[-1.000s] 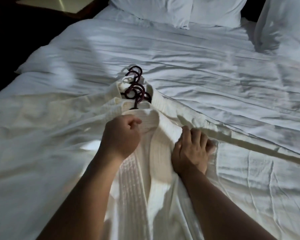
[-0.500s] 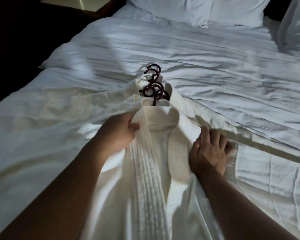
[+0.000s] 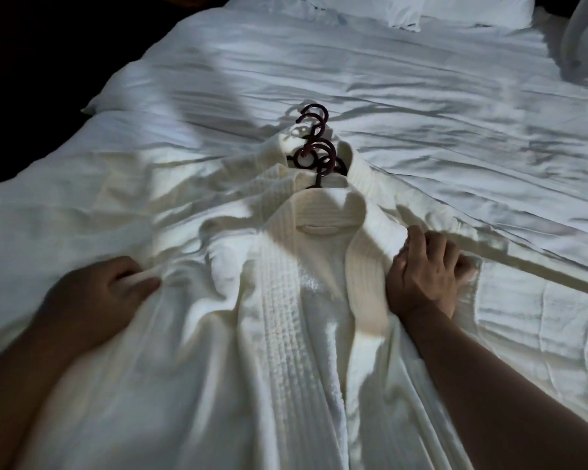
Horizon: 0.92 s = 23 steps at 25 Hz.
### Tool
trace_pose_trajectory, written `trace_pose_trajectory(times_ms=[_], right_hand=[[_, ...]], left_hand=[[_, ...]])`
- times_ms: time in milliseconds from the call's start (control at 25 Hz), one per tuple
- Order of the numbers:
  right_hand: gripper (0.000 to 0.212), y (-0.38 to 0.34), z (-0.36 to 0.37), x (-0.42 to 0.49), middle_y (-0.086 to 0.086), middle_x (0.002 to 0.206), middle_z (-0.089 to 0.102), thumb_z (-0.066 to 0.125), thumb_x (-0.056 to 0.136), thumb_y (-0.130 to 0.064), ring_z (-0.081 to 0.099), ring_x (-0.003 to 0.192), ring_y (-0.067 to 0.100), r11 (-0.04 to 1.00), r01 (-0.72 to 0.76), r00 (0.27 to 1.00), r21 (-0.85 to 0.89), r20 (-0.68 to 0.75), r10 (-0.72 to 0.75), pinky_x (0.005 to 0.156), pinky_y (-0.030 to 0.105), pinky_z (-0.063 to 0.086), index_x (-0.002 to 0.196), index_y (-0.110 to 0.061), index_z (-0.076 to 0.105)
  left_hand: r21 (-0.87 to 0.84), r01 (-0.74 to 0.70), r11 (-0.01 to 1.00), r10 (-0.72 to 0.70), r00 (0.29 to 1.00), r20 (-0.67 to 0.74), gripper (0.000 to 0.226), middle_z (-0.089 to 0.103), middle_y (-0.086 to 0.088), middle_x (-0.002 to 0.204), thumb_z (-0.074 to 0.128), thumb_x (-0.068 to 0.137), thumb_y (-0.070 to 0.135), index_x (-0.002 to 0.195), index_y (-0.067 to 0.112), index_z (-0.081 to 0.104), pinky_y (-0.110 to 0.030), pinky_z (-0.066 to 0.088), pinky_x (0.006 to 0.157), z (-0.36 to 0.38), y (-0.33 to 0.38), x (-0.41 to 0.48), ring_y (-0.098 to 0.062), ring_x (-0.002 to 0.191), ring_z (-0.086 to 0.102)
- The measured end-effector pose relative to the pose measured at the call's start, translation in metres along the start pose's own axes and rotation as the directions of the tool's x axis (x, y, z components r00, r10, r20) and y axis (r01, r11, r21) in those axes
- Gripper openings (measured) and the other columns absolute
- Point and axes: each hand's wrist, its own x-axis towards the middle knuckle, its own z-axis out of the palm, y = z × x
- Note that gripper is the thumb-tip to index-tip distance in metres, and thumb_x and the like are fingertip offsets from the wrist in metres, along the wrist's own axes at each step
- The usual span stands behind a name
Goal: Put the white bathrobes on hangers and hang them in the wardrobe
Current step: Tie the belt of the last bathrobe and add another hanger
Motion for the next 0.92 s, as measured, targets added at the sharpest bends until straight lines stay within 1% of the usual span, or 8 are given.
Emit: trace_pose_trajectory(times_ms=[240, 320, 400, 440, 520, 640, 800, 920], right_hand=[[0.040, -0.005, -0.002, 0.001, 0.016, 0.121, 0.048, 0.031, 0.085, -0.036, 0.040, 0.114, 0.035, 0.998, -0.024, 0.997, -0.050, 0.069, 0.027, 0.101, 0.059, 0.029, 0.119, -0.022, 0.049], [0.043, -0.018, -0.021, 0.012, 0.012, 0.126, 0.049, 0.036, 0.082, -0.037, 0.040, 0.122, 0.033, 0.965, -0.234, 0.971, 0.117, 0.082, 0.225, 0.107, 0.057, 0.025, 0.117, -0.027, 0.058], [0.045, -0.062, -0.046, 0.019, 0.003, 0.125, 0.046, 0.044, 0.073, -0.030, 0.041, 0.124, 0.028, 0.763, -0.455, 0.875, 0.460, 0.072, 0.479, 0.104, 0.047, 0.025, 0.112, -0.026, 0.065], [0.042, -0.093, -0.056, 0.014, -0.002, 0.120, 0.045, 0.046, 0.071, -0.025, 0.043, 0.120, 0.022, 0.704, -0.381, 0.892, 0.599, 0.039, 0.449, 0.100, 0.043, 0.027, 0.108, -0.027, 0.065], [0.038, -0.166, -0.063, -0.016, -0.007, 0.114, 0.051, 0.050, 0.070, -0.019, 0.047, 0.112, 0.016, 0.720, -0.028, 0.999, 0.694, -0.006, 0.045, 0.096, 0.041, 0.031, 0.105, -0.028, 0.062], [0.041, -0.237, -0.031, -0.064, -0.011, 0.130, 0.051, 0.054, 0.081, -0.036, 0.041, 0.124, 0.017, 0.792, 0.315, 0.826, 0.522, 0.261, -0.500, 0.100, 0.042, 0.028, 0.122, -0.036, 0.061], [0.039, -0.255, 0.000, -0.040, -0.005, 0.080, 0.066, 0.044, 0.082, -0.043, 0.060, 0.091, 0.021, 0.957, 0.170, 0.922, 0.237, 0.303, -0.239, 0.089, 0.044, 0.027, 0.075, -0.020, 0.074], [0.038, -0.267, 0.012, -0.046, -0.002, 0.079, 0.063, 0.042, 0.079, -0.040, 0.058, 0.084, 0.024, 0.975, 0.157, 0.965, 0.154, 0.188, -0.185, 0.090, 0.046, 0.031, 0.068, -0.017, 0.070]], left_hand=[[0.049, -0.106, 0.993, 0.115, 0.968, -0.224, 0.046, 0.064, -0.010, 0.071, 0.046, 0.090, 0.058, 0.073, 0.016, 0.050, -0.043, 0.048, 0.059, 0.043, -0.015, 0.009, -0.041, 0.075, 0.065], [0.074, -0.151, 0.986, 0.165, 0.958, -0.235, 0.045, 0.059, -0.009, 0.067, 0.045, 0.093, 0.056, 0.071, 0.016, 0.045, -0.044, 0.047, 0.056, 0.049, -0.020, 0.009, -0.041, 0.070, 0.063], [0.078, -0.173, 0.982, 0.188, 0.948, -0.258, 0.041, 0.057, -0.009, 0.067, 0.048, 0.094, 0.051, 0.071, 0.017, 0.044, -0.044, 0.045, 0.056, 0.054, -0.022, 0.011, -0.040, 0.070, 0.061], [0.076, -0.191, 0.979, 0.205, 0.939, -0.277, 0.039, 0.057, -0.008, 0.068, 0.049, 0.094, 0.049, 0.071, 0.018, 0.044, -0.044, 0.044, 0.057, 0.057, -0.022, 0.012, -0.040, 0.070, 0.060], [0.081, -0.203, 0.976, 0.218, 0.930, -0.295, 0.036, 0.056, -0.008, 0.070, 0.049, 0.094, 0.048, 0.072, 0.019, 0.044, -0.043, 0.042, 0.058, 0.059, -0.025, 0.015, -0.039, 0.071, 0.060], [0.061, -0.174, 0.983, 0.185, 0.933, -0.308, 0.037, 0.057, -0.007, 0.071, 0.048, 0.093, 0.050, 0.073, 0.019, 0.046, -0.043, 0.042, 0.059, 0.061, -0.030, 0.017, -0.038, 0.073, 0.059], [0.078, -0.182, 0.980, 0.198, 0.924, -0.327, 0.038, 0.060, -0.007, 0.071, 0.049, 0.093, 0.052, 0.074, 0.019, 0.050, -0.042, 0.040, 0.060, 0.066, -0.027, 0.019, -0.037, 0.073, 0.060], [0.075, -0.172, 0.982, 0.187, 0.925, -0.329, 0.035, 0.061, -0.006, 0.071, 0.055, 0.092, 0.048, 0.075, 0.018, 0.054, -0.042, 0.041, 0.061, 0.066, -0.031, 0.019, -0.035, 0.072, 0.061]])
